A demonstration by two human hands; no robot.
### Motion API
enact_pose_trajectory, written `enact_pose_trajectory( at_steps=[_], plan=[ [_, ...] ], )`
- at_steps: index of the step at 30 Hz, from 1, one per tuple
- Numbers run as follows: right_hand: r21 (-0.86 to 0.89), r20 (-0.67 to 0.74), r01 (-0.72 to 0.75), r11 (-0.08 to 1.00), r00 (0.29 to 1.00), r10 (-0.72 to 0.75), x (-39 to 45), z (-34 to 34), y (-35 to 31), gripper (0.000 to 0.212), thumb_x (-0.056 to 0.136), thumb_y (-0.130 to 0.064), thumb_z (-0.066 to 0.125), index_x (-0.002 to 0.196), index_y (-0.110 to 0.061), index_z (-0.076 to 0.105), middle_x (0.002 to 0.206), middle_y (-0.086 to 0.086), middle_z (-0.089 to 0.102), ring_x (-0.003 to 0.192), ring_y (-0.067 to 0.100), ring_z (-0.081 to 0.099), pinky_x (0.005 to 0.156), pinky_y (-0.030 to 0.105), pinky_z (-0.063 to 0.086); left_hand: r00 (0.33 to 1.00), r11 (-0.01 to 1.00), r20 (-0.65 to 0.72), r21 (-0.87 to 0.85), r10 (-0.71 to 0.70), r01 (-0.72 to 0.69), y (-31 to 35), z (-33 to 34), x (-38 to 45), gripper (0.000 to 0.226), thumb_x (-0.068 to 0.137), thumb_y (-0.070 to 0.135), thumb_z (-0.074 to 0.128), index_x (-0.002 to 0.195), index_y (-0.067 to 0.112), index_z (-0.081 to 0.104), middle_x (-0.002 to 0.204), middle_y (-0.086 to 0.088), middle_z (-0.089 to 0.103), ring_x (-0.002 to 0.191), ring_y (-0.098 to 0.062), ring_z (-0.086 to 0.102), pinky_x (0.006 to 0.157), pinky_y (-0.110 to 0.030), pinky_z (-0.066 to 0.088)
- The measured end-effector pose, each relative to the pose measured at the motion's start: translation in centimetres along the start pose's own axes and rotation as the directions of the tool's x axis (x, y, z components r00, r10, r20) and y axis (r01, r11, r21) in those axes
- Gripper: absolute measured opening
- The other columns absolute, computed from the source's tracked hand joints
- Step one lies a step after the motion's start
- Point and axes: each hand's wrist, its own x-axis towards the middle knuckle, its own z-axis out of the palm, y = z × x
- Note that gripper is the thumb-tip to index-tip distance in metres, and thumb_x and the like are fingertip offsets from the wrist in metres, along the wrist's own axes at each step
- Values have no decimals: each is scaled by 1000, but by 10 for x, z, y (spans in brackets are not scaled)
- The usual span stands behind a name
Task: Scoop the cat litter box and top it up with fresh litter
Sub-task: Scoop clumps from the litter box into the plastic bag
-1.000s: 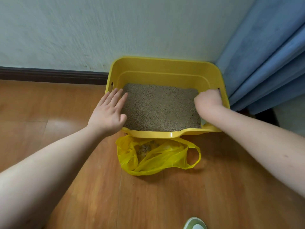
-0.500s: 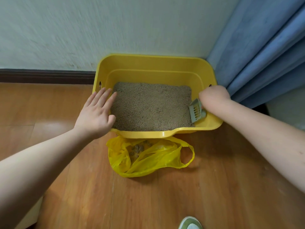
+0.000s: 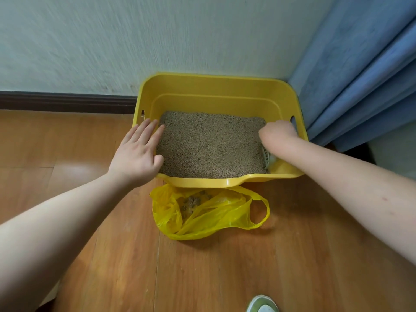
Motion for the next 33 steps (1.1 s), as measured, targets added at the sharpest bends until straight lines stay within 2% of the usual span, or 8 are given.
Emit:
enact_pose_trajectory(
  at_steps=[2, 5, 8, 16, 23, 26, 30, 33],
  plan=[
    [120, -9, -24, 993, 1000, 25, 5, 5, 13, 7, 91, -14, 60, 89, -9, 65, 70, 1, 47, 64, 19, 50, 62, 29, 44, 1000, 1000, -3, -3, -3, 3, 1, 0, 0, 76, 81, 38, 24, 152, 10, 31, 159, -13, 26, 150, -26, 15, 122, -42, 8],
    [261, -3, -15, 965, 1000, 16, 10, 17, 27, 32, 92, -36, 60, 119, -21, 65, 94, 3, 64, 81, 23, 61, 63, 29, 49, 1000, 1000, -4, -6, -3, 3, 1, 0, -1, 77, 81, 39, 24, 152, 10, 30, 159, -12, 26, 150, -25, 14, 123, -41, 7],
    [337, 7, -30, 941, 1000, 29, 13, 29, 37, 41, 92, -45, 57, 129, -28, 58, 116, 5, 63, 99, 26, 61, 70, 31, 50, 1000, 1000, 2, -3, 0, 0, 1, -1, -1, 76, 82, 39, 24, 153, 11, 29, 160, -12, 24, 150, -24, 12, 123, -39, 4],
    [407, 71, -113, 906, 993, 92, 25, 28, 39, 42, 91, -47, 56, 126, -23, 62, 114, 5, 64, 98, 26, 61, 75, 32, 52, 1000, 1000, 7, -9, 2, -2, 1, -1, 0, 78, 81, 40, 23, 153, 12, 28, 161, -11, 23, 150, -23, 11, 123, -40, 5],
    [425, 69, -67, 902, 997, 42, 35, 21, 47, 41, 91, -47, 58, 128, -29, 60, 119, 3, 63, 102, 24, 59, 76, 30, 49, 1000, 1000, -5, -28, 5, -5, 0, -1, 0, 77, 81, 40, 23, 153, 12, 29, 160, -12, 24, 150, -24, 13, 123, -41, 6],
    [434, 57, -23, 901, 998, -2, 39, 18, 47, 41, 93, -46, 56, 130, -30, 58, 124, 2, 61, 106, 24, 57, 72, 29, 43, 1000, 1000, -12, -24, 0, 0, 0, 1, 0, 76, 81, 38, 25, 152, 12, 31, 159, -12, 26, 150, -24, 15, 122, -41, 7],
    [459, 36, 12, 888, 999, -32, 43, 25, 41, 40, 93, -48, 54, 130, -34, 57, 120, -1, 62, 90, 18, 52, 62, 28, 38, 1000, 1000, -11, -23, -7, 7, 0, 1, 0, 76, 81, 38, 26, 152, 12, 32, 159, -12, 27, 150, -25, 16, 122, -41, 8],
    [497, 44, 20, 867, 998, -49, 45, 32, 37, 41, 93, -49, 53, 131, -34, 56, 128, -1, 60, 97, 20, 54, 82, 35, 44, 1000, 1000, -16, -30, -10, 10, 1, 1, 0, 75, 81, 37, 27, 151, 12, 33, 158, -12, 29, 149, -25, 18, 122, -41, 8]
  ],
)
